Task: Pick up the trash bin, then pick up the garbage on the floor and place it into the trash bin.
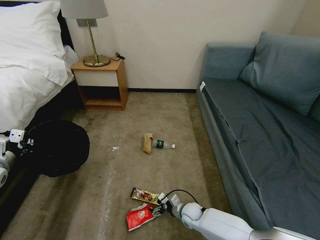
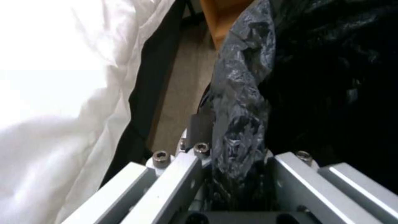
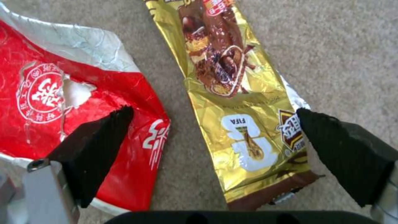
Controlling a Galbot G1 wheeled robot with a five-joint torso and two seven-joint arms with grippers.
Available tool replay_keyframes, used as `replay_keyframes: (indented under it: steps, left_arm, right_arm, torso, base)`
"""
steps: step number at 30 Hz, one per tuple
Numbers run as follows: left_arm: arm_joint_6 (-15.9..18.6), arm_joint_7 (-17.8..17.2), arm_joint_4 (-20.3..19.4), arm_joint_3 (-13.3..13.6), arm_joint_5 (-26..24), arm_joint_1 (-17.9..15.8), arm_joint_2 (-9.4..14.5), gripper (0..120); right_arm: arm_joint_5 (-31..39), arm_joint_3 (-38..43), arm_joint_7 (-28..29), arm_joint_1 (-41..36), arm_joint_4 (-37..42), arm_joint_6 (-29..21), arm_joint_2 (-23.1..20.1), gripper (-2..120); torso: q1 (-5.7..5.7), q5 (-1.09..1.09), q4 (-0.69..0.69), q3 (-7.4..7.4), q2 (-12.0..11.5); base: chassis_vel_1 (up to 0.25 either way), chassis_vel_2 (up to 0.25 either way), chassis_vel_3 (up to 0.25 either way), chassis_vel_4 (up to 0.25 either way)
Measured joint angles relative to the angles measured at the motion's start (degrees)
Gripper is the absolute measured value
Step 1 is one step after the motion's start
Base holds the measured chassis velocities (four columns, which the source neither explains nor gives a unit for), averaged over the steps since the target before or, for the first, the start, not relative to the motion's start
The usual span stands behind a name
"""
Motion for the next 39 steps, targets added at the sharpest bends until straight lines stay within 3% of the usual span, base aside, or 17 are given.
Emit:
replay_keyframes:
  steps: [5,11,14,17,21,27,39]
  left_arm:
    - [-0.49,0.00,-0.29,-0.65,0.34,1.15,-0.33,1]
    - [-1.01,0.13,-0.21,-0.85,0.57,1.48,-0.52,1]
    - [-1.10,0.16,-0.08,-0.85,0.58,1.47,-0.52,1]
    - [-1.40,0.29,0.32,-0.85,0.57,1.34,-0.48,1]
    - [-1.57,0.38,0.54,-0.82,0.58,1.17,-0.46,1]
    - [-1.91,0.55,0.91,-0.47,0.58,0.80,-0.56,1]
    - [-2.55,0.83,1.51,-0.62,0.60,0.85,-0.43,1]
  right_arm:
    - [0.27,0.33,-0.94,-0.11,-0.13,0.40,0.00,88]
    - [0.73,0.52,-2.04,-0.09,-0.33,1.05,0.28,60]
    - [0.74,0.55,-2.21,-0.10,-0.60,1.32,0.52,55]
    - [0.78,0.79,-2.41,-0.13,-1.05,1.83,0.89,39]
    - [0.82,0.85,-2.51,-0.23,-1.08,2.09,0.80,29]
    - [1.14,1.11,-2.52,-0.30,-0.18,2.36,0.07,2]
    - [1.52,2.23,-2.00,0.17,2.23,2.39,-0.99,0]
  torso:
    - [0.00,0.00,0.00,0.00,0.00]
    - [0.00,0.00,0.00,0.00,0.00]
    - [0.00,0.00,0.00,0.00,0.00]
    - [0.00,0.00,0.01,0.00,-0.01]
    - [0.00,0.00,0.00,0.00,0.00]
    - [0.00,0.00,0.00,0.00,0.00]
    - [0.00,0.00,0.01,0.00,0.00]
  base:
    - [0.000,0.000,0.000,0.000]
    - [0.000,0.000,0.000,0.000]
    - [0.000,0.000,0.000,0.000]
    - [0.000,0.000,0.000,0.000]
    - [0.000,0.000,0.000,0.000]
    - [0.000,0.000,0.000,0.000]
    - [0.000,0.000,0.000,0.000]
